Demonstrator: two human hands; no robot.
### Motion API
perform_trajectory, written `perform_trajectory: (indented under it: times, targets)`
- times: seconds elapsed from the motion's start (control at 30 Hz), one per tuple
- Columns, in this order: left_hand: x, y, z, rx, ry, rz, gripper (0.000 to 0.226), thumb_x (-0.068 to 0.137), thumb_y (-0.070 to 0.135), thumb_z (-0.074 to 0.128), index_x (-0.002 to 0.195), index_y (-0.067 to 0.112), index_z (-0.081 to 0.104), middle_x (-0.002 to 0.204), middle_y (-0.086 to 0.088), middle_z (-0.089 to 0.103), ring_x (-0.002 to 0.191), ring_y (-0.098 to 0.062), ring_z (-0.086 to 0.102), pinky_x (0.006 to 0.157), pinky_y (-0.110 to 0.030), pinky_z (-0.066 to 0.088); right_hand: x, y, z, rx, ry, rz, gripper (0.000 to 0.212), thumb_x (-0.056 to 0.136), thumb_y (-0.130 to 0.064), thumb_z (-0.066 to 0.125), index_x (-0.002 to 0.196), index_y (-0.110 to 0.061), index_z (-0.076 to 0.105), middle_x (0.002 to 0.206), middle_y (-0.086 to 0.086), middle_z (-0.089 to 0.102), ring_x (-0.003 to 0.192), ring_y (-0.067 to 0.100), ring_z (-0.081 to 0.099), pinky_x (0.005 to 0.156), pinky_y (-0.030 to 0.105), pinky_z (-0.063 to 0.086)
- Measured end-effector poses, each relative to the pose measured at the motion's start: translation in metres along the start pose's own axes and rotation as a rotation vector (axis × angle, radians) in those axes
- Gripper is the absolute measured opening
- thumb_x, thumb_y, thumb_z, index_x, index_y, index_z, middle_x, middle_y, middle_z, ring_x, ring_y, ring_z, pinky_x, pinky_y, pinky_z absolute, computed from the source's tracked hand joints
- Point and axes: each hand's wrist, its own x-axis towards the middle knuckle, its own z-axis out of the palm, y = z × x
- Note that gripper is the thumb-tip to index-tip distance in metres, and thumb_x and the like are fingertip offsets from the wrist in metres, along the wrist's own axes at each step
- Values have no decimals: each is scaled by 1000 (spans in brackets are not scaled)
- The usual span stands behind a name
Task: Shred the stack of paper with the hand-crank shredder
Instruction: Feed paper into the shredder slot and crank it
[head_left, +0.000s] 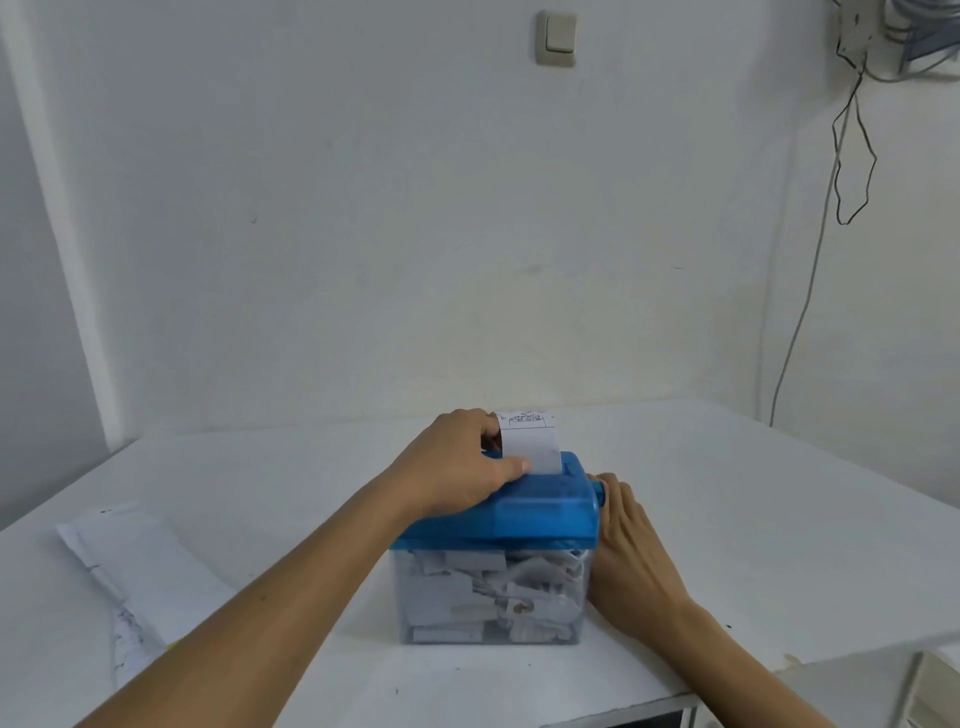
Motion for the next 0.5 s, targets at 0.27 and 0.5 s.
perform_trajectory:
  times: [0.27, 0.5]
  targets:
    - [-7, 12, 5, 324, -132, -98, 88, 70, 94, 47, 136, 36, 50, 129, 12, 57, 109, -14, 58, 87, -32, 49, -4, -7, -15, -32, -237, 120, 46, 100, -19, 49, 143, -22, 33, 129, -5, 43, 105, 11, 47, 88, 23, 50]
    - [-9, 19, 9, 454, -131, -156, 107, 45, 110, 25, 121, 45, 61, 118, 12, 67, 98, -18, 61, 86, -37, 52, -19, -31, -53, 14, -366, 244, 18, 100, -31, 52, 116, -23, 49, 108, -5, 66, 89, 15, 64, 79, 29, 56]
